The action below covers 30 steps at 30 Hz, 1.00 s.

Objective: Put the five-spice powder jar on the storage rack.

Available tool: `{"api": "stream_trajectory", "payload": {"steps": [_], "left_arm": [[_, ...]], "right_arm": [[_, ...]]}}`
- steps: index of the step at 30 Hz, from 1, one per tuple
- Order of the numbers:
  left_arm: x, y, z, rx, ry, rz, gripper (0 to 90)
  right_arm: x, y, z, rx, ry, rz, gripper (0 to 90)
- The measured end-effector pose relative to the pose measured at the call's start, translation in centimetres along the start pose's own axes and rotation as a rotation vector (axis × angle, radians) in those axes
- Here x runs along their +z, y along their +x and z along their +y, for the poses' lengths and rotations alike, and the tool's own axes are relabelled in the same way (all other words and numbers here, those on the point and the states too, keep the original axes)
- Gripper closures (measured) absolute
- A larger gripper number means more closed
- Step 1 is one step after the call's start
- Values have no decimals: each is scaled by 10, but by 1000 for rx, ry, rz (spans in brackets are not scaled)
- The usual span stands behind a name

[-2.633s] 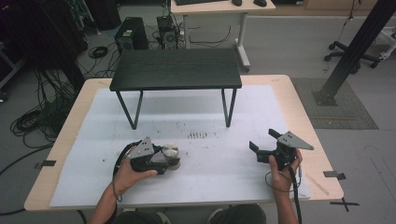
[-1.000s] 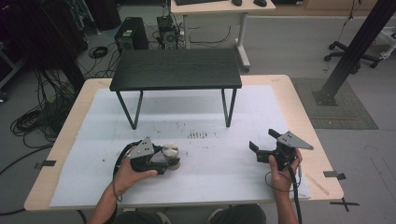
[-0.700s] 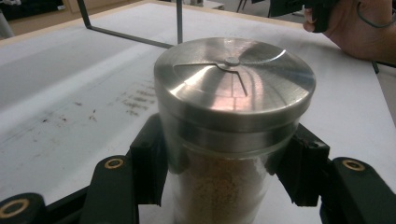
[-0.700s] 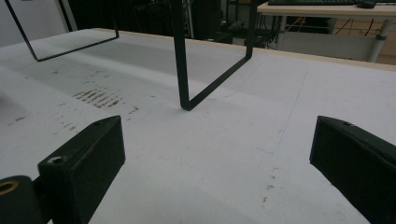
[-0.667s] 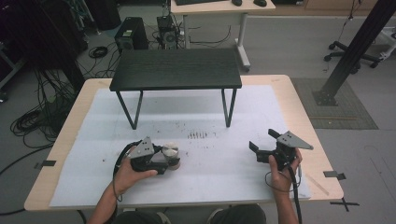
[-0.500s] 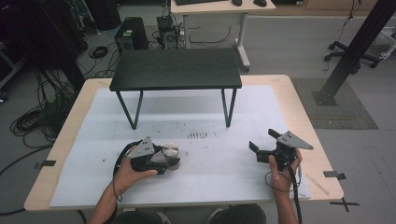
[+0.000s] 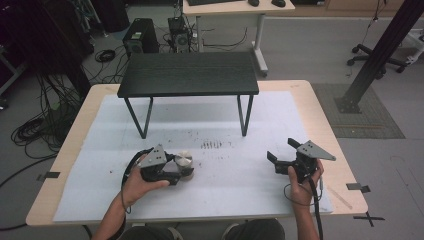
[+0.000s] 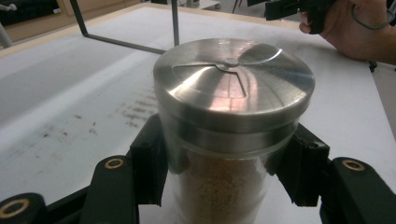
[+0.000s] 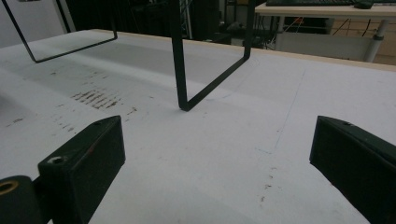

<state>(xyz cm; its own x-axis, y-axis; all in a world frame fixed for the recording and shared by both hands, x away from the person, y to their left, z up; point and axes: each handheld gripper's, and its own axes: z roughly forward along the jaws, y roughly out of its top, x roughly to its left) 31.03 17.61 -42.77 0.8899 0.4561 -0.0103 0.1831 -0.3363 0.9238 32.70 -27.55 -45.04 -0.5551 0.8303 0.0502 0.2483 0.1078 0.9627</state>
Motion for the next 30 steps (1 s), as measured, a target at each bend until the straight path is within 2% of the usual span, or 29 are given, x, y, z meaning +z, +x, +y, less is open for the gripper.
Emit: {"api": "stream_trajectory", "payload": {"steps": [11, 21, 30], "left_arm": [[-12, 0, 18, 16, -9, -20, 429], [-24, 0, 44, 37, -13, -53, 429], [-35, 3, 69, 59, -32, -56, 429]], "right_arm": [[0, 0, 0, 0, -1, -1, 33], [1, 0, 0, -1, 3, -1, 34], [1, 0, 0, 0, 5, 1, 35]]}}
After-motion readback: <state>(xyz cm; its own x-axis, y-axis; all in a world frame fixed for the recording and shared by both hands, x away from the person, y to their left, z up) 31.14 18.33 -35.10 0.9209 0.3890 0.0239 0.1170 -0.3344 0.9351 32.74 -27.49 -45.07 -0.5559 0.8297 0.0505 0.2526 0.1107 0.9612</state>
